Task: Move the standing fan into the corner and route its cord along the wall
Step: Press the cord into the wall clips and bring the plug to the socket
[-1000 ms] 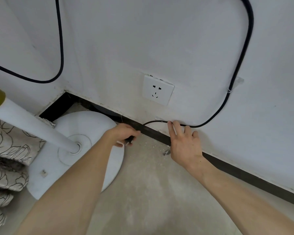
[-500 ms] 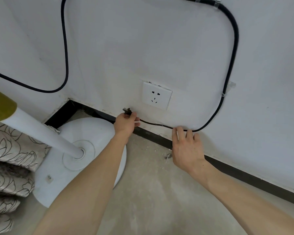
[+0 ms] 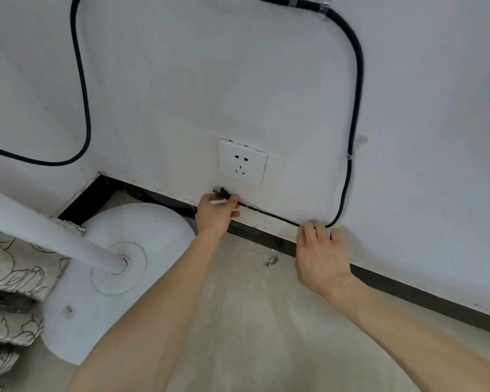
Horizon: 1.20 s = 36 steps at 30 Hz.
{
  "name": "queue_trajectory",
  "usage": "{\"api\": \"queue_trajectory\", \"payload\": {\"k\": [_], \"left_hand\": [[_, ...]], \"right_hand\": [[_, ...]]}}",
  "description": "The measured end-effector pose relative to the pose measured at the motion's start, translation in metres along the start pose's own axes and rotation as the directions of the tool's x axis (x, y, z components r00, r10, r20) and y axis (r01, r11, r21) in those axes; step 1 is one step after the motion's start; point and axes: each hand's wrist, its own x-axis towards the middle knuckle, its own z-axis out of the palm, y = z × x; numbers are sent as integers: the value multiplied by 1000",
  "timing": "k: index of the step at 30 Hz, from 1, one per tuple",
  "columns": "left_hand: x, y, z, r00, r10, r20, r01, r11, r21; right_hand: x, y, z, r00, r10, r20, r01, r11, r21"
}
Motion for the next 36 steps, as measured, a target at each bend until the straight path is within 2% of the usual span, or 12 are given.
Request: {"api": "queue_trajectory", "payload": {"k": [3, 8, 15, 17, 19, 20, 21, 23, 26, 31, 34, 36], "left_hand": [[-6, 5, 1, 999, 41, 6, -41, 996, 80], [-9, 9, -7, 988, 123, 95, -150, 914, 376], [-6, 11, -10, 981, 87, 174, -158, 877, 454], [-4, 12, -12, 979, 70, 191, -152, 876, 458], [-2, 11, -12, 979, 35, 203, -121, 897, 424], [-2, 10, -11, 978, 18, 206, -100, 912, 397], [-1, 10, -9, 979, 4, 204, -82, 923, 375], [-1, 10, -5, 982, -9, 187, -59, 932, 357], [-4, 10, -2, 988, 22, 154, -77, 928, 365], [-9, 6, -2, 983, 133, 122, -171, 907, 384], [-9, 6, -1, 982, 163, 99, -187, 923, 336], [-10, 5, 1, 981, 173, 83, -191, 922, 336]], "right_hand": [[-1, 8, 9, 999, -30, -42, 30, 1000, -10], [-4, 19, 14, 996, -23, -84, 24, 1000, 8], [-7, 42, 29, 974, -26, -224, 51, 993, 107], [-5, 46, 33, 966, -71, -251, 114, 980, 161], [-3, 54, 39, 965, -115, -236, 195, 915, 353], [-3, 59, 41, 971, -117, -211, 208, 849, 486], [-4, 63, 41, 980, -80, -180, 174, 774, 608], [-3, 73, 44, 987, 67, -145, 64, 667, 743], [-4, 81, 46, 961, 266, -75, -80, 527, 846], [-9, 77, 43, 941, 326, -95, -66, 450, 891], [-12, 76, 39, 915, 378, -142, -37, 428, 903], [-9, 73, 35, 892, 441, -101, -54, 325, 944]]}}
